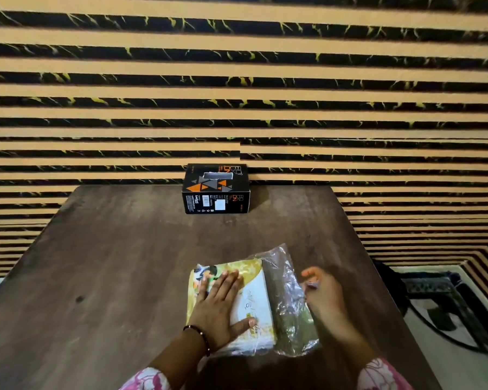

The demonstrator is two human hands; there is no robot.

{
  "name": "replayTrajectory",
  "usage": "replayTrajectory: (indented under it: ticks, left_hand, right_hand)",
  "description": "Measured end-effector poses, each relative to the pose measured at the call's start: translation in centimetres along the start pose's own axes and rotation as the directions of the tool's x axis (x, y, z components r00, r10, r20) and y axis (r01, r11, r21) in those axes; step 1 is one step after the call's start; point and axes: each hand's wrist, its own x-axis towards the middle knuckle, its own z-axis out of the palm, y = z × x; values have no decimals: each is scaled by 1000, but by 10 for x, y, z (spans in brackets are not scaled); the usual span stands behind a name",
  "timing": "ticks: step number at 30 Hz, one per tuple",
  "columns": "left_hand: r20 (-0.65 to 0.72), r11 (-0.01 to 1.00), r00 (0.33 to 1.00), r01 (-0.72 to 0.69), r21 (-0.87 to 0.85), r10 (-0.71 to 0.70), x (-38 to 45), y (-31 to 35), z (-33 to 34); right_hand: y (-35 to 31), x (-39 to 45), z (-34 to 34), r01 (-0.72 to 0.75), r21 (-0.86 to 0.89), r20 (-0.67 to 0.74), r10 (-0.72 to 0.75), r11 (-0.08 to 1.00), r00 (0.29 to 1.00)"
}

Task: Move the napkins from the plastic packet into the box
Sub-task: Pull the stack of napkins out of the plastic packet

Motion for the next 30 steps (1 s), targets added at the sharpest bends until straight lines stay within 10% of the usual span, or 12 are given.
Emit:
replayTrajectory:
  ticks: [7, 10, 14, 24, 30]
  left_hand:
    - [-21, 999, 999, -36, -20, 35, -2, -12, 0]
    - [-33, 1000, 999, -26, -2, 26, -2, -6, -2]
    - [-76, 1000, 997, 14, -2, -15, -1, 4, -2]
    - [-121, 996, 989, 83, -44, -88, -14, -5, 10]
    - [-105, 995, 990, 96, -15, -97, -16, -4, 7]
  right_hand:
    - [34, 16, 0, -112, 131, 10, 112, 985, 994]
    - [33, 4, 0, 210, -305, -94, -249, 929, 964]
    - [30, -6, 6, 564, -457, 97, -592, 688, 800]
    - [-2, -4, 31, 527, -449, 310, -428, 722, 849]
    - [-20, 1, 40, 117, -103, 408, -65, 988, 911]
